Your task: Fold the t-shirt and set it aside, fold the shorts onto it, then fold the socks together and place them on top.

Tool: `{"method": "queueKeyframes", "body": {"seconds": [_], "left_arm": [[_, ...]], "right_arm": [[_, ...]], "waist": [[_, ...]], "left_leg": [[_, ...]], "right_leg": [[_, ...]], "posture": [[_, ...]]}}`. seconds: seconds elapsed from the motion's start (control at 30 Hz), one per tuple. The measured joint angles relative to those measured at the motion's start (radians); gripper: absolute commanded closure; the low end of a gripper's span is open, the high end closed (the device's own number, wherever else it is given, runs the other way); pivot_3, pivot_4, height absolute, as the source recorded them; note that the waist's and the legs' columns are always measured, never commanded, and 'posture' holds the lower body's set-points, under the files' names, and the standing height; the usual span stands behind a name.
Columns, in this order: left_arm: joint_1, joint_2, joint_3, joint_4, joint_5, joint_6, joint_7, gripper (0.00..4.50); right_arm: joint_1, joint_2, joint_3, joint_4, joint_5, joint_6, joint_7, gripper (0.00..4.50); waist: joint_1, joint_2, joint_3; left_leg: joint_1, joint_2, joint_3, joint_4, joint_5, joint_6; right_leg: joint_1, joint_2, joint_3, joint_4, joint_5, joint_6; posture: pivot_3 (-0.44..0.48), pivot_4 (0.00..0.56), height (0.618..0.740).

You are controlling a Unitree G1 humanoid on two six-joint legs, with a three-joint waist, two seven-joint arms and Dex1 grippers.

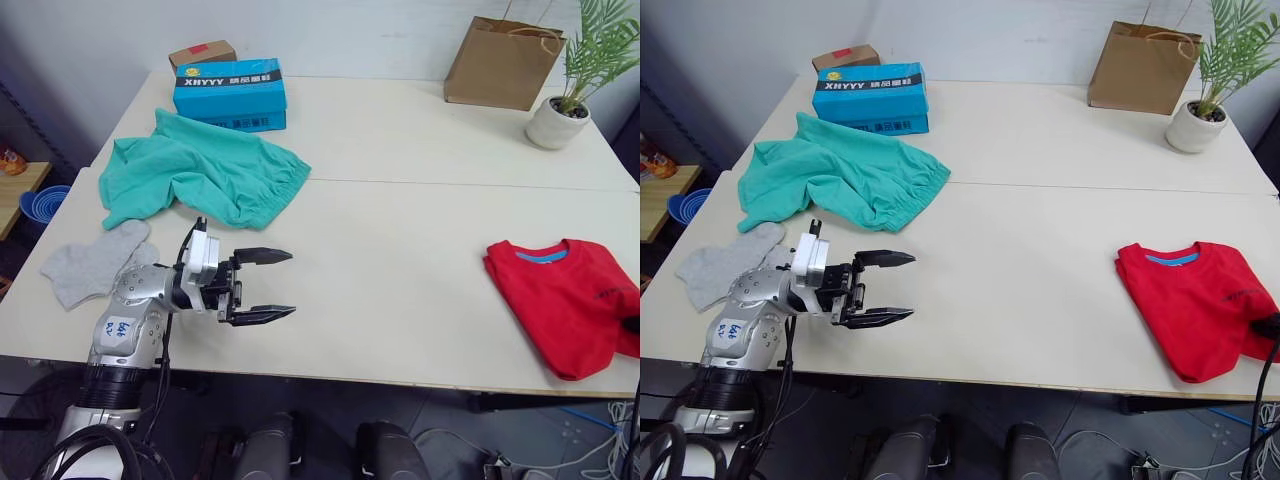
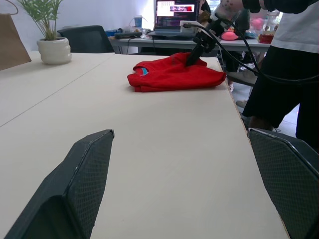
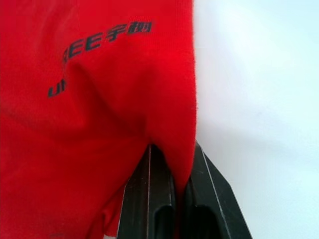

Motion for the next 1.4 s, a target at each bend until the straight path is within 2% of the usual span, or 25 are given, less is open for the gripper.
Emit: {"method": "queueKeyframes", "body": {"seconds": [0.2,0.33,0.4,0.53,0.67,0.8,1.0,1.13,1.3,1.4], "left_arm": [[-0.008,-0.009,-0.001,0.007,0.01,-0.01,0.009,0.0],[0.002,0.001,0.0,0.007,0.023,-0.01,0.012,0.0],[0.007,0.012,0.002,0.008,0.027,-0.009,0.017,0.0],[0.006,0.041,0.008,0.052,0.044,-0.024,0.017,0.0],[-0.008,0.071,0.04,0.145,0.066,-0.071,0.009,0.0],[-0.02,0.075,0.063,0.199,0.083,-0.113,0.013,0.0],[0.065,0.089,0.145,0.19,0.082,-0.137,0.061,0.0],[0.189,0.114,0.249,0.146,0.082,-0.138,0.147,0.0],[0.415,0.102,0.397,0.042,0.073,-0.121,0.272,0.0],[0.534,0.079,0.471,-0.008,0.08,-0.115,0.362,0.0]], "right_arm": [[0.182,0.011,-0.146,-0.255,0.066,0.08,-0.017,1.32],[0.337,0.018,-0.282,-0.463,0.086,0.012,0.042,0.02],[0.35,0.074,-0.378,-0.617,0.089,-0.07,0.016,0.02],[0.318,0.189,-0.418,-0.917,0.108,-0.193,-0.07,0.02],[0.3,0.218,-0.338,-1.145,0.146,-0.241,-0.071,0.02],[0.306,0.305,-0.167,-1.27,0.117,-0.369,-0.079,0.02],[0.384,0.502,0.123,-1.258,-0.045,-0.633,-0.101,0.02],[0.409,0.575,0.17,-1.201,-0.058,-0.855,-0.052,0.02],[0.542,0.579,0.212,-1.132,-0.11,-1.138,0.049,0.02],[0.587,0.579,0.214,-1.087,-0.108,-1.21,0.074,0.02]], "waist": [[0.004,0.0,0.0],[0.006,0.001,0.0],[0.001,0.001,0.0],[-0.003,0.001,0.0],[0.002,0.001,0.001],[0.007,-0.004,0.001],[-0.002,-0.005,0.001],[-0.01,-0.005,0.001],[-0.009,-0.006,0.001],[-0.006,-0.007,0.002]], "left_leg": [[0.0,0.0,-0.001,-0.002,0.0,0.0],[0.0,0.0,0.0,-0.002,-0.001,0.001],[0.0,0.0,0.0,-0.002,-0.003,-0.003],[0.001,0.002,0.002,-0.002,-0.002,-0.005],[0.001,0.002,0.002,-0.003,-0.002,-0.006],[0.0,0.001,0.0,-0.002,-0.002,-0.004],[0.0,0.0,0.001,-0.003,0.0,0.0],[0.002,0.001,0.001,-0.003,0.0,-0.001],[0.003,0.001,0.001,-0.003,-0.004,-0.005],[0.003,0.001,0.001,-0.002,-0.004,-0.004]], "right_leg": [[0.0,0.0,0.0,0.0,0.0,0.0],[-0.001,0.0,0.0,-0.001,0.0,0.0],[-0.001,0.0,0.0,0.0,0.0,0.0],[-0.002,0.001,0.0,0.002,0.0,0.0],[-0.004,0.001,0.0,0.004,0.0,0.0],[-0.003,0.0,-0.001,0.002,0.0,0.0],[-0.003,-0.001,-0.001,0.003,0.0,0.001],[-0.003,0.0,0.0,0.004,0.0,0.001],[-0.002,-0.002,0.0,0.004,0.0,0.001],[-0.002,-0.003,0.0,0.003,0.0,0.001]], "posture": [[0.0,0.15,0.74],[0.0,0.15,0.74],[0.0,0.15,0.74],[0.0,0.15,0.74],[0.0,0.15,0.74],[0.0,0.15,0.74],[0.0,0.15,0.74],[0.0,0.15,0.74],[0.0,0.15,0.74],[0.0,0.15,0.74]]}}
